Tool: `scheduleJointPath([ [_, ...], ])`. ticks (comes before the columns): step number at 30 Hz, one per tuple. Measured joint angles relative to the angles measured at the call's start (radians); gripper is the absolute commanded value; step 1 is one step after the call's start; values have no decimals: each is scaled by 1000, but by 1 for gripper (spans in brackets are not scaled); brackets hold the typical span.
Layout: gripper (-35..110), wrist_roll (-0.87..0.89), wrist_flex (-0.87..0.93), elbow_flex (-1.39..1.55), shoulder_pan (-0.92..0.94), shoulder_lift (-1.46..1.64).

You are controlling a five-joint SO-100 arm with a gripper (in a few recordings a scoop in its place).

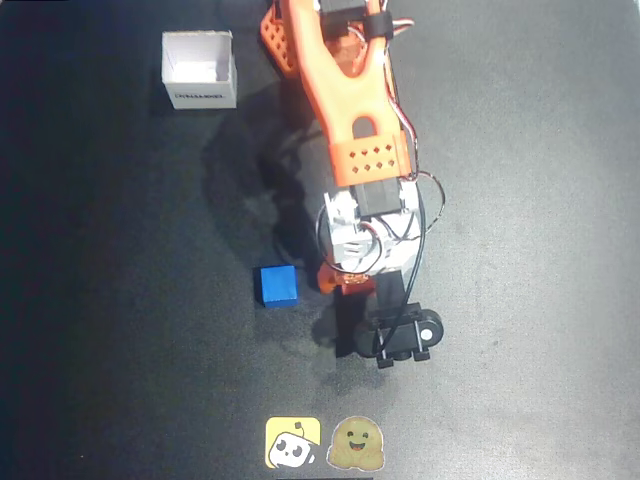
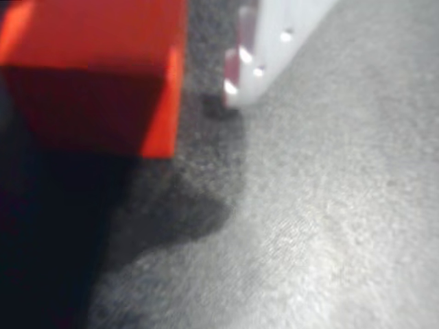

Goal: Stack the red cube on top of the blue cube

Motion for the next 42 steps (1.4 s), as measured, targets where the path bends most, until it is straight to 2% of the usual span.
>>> scheduleJointPath([
  [1,3,5,-3,5,0,-2],
  [2,0,9,-3,6,0,-2],
  [12,0,63,12,6,5,-8],
  [22,0,69,449,-299,78,64],
  [26,0,72,546,-390,138,83],
  [42,0,64,558,-397,359,83],
])
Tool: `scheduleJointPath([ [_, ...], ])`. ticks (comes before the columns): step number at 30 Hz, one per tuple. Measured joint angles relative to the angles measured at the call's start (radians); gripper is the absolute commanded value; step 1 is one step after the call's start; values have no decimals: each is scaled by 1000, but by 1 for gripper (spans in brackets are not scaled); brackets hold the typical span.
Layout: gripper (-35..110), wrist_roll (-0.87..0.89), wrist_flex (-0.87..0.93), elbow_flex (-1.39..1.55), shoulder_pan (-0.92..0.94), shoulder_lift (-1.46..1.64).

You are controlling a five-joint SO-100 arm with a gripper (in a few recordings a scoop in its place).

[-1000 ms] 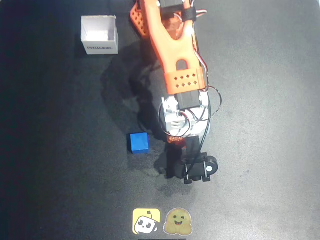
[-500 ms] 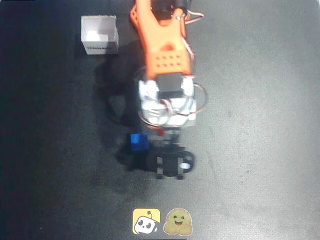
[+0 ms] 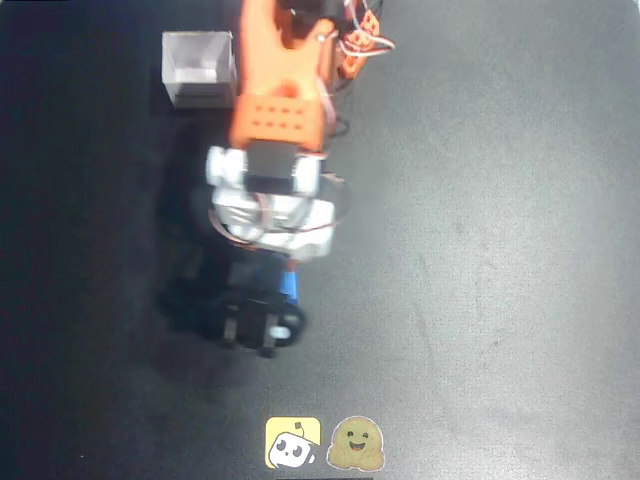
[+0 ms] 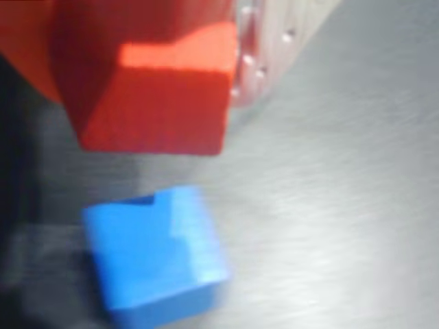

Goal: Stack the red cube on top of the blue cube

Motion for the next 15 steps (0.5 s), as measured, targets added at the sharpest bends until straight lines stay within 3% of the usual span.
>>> scheduleJointPath([
  [15,0,-11,-71,-2,-2,-143],
])
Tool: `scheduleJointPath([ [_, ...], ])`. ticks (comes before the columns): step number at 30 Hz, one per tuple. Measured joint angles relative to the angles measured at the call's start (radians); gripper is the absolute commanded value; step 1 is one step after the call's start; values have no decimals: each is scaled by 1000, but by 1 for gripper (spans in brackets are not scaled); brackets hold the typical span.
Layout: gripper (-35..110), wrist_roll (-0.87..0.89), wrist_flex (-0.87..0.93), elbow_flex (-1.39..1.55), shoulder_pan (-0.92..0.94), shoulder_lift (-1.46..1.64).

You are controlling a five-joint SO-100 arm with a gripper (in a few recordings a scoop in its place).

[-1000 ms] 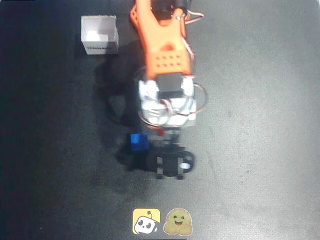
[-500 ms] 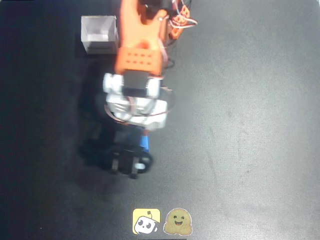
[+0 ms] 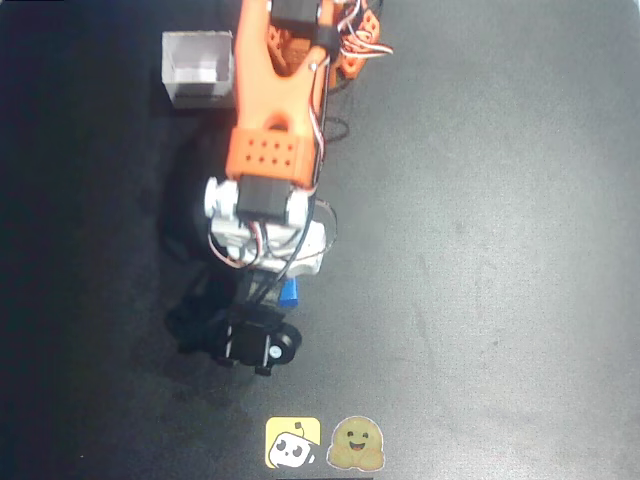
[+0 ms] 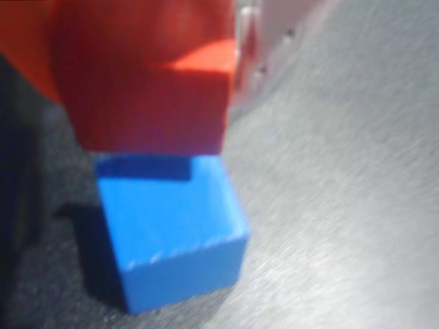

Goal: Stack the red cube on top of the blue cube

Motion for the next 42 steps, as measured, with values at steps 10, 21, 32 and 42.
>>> scheduleJointPath([
  [10,0,3,-41,0,-21,-48],
  [21,0,-2,-75,-21,-41,-66],
  [32,0,58,-84,-55,-52,-97],
  [42,0,98,-84,-60,-52,-97],
])
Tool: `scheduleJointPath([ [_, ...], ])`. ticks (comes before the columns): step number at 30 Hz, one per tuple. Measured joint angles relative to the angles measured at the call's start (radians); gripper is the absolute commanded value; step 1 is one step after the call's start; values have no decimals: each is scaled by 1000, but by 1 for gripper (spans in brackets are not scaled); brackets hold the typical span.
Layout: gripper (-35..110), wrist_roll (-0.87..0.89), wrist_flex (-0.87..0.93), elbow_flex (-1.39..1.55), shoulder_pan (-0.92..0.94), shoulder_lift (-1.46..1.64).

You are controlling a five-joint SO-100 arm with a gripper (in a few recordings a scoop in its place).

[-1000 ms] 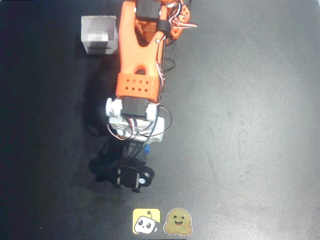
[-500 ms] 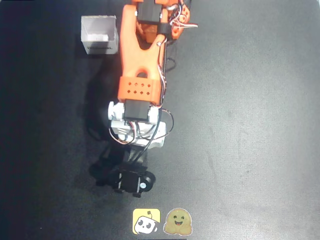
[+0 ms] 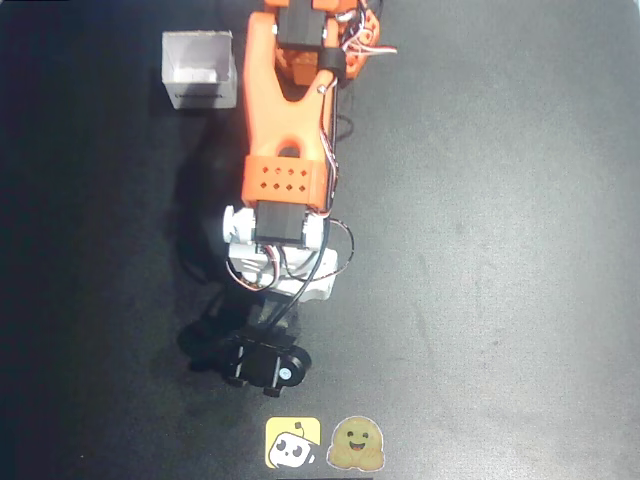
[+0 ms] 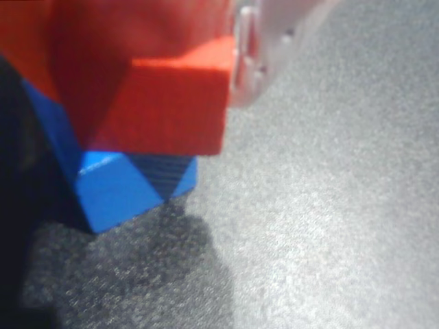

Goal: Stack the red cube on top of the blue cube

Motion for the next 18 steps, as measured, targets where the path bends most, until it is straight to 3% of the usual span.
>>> scheduleJointPath([
  [11,0,23,0,0,17,0],
  [18,0,-54,0,0,44,0],
])
